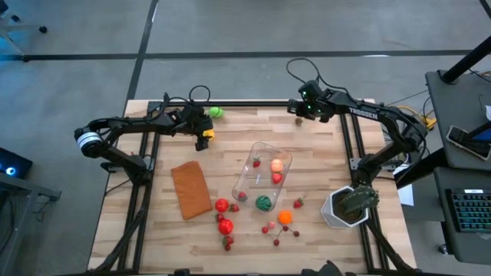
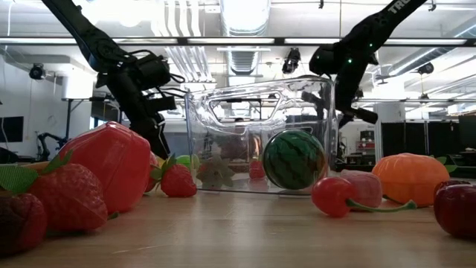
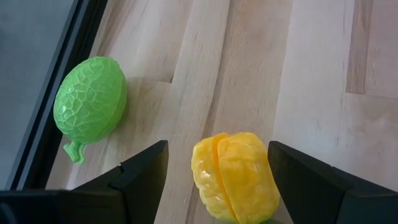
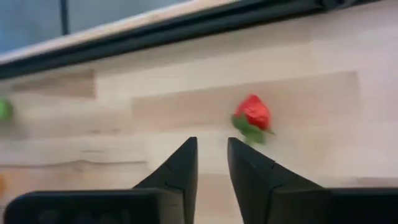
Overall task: Pick and placing Produce into tupperware
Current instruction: Put the red strawberry into the transparent bin
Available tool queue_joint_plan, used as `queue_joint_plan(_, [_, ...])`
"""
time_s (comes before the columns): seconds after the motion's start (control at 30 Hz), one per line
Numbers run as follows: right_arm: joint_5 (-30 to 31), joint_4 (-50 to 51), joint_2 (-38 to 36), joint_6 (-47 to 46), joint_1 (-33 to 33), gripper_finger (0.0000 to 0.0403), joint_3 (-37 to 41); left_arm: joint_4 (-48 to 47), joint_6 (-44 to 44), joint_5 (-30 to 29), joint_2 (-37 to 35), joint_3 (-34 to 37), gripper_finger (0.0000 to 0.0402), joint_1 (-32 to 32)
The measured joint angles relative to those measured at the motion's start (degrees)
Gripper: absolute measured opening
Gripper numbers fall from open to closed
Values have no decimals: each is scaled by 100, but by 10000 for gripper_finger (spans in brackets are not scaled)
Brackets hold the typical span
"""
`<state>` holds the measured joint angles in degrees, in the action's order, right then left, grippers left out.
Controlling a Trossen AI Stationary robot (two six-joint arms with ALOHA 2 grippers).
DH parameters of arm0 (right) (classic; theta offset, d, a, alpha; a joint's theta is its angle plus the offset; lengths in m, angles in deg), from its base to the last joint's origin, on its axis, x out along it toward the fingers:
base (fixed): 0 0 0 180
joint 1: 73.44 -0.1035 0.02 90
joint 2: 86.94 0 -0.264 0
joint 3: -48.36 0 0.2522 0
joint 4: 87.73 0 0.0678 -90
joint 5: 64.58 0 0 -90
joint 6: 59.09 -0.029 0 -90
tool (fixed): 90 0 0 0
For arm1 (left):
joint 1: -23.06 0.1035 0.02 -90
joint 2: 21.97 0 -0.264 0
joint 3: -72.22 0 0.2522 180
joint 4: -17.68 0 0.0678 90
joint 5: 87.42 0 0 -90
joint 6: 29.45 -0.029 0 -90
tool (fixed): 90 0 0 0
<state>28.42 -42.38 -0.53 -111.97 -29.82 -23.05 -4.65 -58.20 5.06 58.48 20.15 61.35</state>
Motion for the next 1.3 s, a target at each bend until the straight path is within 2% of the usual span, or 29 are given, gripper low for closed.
queue_joint_plan(0.37, [-106, -38, 0, 658, 34, 208, 0, 20, -4, 0, -1, -2, 260, 1])
queue_joint_plan(0.47, [-324, -37, 17, 832, 70, 235, -2, 12, -4, 0, 1, -8, 261, -1])
queue_joint_plan(0.6, [-319, 4, 227, 972, 68, 260, -2, 16, -3, -1, 1, -36, 261, 0])
queue_joint_plan(0.87, [-270, 18, 972, 819, 96, 268, -2, 3, 33, -33, 1, -46, 260, -1])
queue_joint_plan(1.17, [445, -19, 1053, 832, 96, 269, -2, -1, 446, -107, 0, -46, 260, -1])
queue_joint_plan(1.3, [419, -113, 1160, 879, 120, 270, -2, 10, 446, -106, 1, -46, 261, -1])
